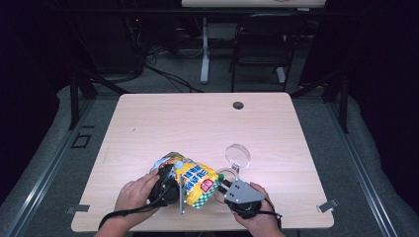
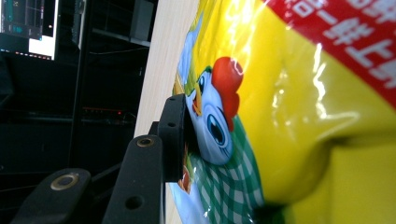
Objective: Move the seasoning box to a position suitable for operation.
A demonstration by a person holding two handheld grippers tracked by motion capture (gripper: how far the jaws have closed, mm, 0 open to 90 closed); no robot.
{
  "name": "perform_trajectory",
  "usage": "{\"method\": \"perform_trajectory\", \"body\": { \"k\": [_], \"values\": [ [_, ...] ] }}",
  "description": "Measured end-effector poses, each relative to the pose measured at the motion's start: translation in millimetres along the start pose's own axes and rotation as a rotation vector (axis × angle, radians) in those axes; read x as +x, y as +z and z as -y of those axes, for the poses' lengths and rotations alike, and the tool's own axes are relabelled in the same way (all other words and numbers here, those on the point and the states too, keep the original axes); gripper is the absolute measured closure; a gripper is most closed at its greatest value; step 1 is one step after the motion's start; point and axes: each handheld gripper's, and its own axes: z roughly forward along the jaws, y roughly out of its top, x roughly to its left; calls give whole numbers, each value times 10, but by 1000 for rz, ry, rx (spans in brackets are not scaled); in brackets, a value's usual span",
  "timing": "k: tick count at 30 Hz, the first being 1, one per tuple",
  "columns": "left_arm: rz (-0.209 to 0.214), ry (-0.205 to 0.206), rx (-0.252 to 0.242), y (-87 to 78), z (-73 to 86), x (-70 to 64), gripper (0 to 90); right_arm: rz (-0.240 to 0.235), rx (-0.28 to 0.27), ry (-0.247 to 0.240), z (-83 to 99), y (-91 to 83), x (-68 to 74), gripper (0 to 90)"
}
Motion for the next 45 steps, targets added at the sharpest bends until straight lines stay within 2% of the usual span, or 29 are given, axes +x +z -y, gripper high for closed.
{"method": "perform_trajectory", "body": {
  "k": [5, 7, 14, 21, 23, 26, 36, 45],
  "values": [
    [5, -5, -6, -15, -15, 9, 651, 2, 8, -27, -5, -1, 11, 850],
    [7, 1, -6, -19, -24, 3, 657, -8, 5, -28, -5, -2, 14, 900],
    [3, 15, -2, -29, -20, 3, 664, -3, 9, -33, -5, 1, 24, 900],
    [-19, 28, -4, -63, -26, 21, 665, -7, 3, -17, -11, -7, 18, 900],
    [0, 16, -5, -65, -27, 33, 665, -10, -3, -1, -11, -9, 11, 900],
    [6, 13, -8, -59, -36, 24, 666, -11, 3, 5, -4, -13, -4, 900],
    [-39, 65, 4, -107, -53, 35, 668, -19, 1, 11, 10, -1, -7, 900],
    [-40, 92, 13, -105, -81, 53, 670, -28, 5, 26, 29, 17, -29, 900]
  ]
}}
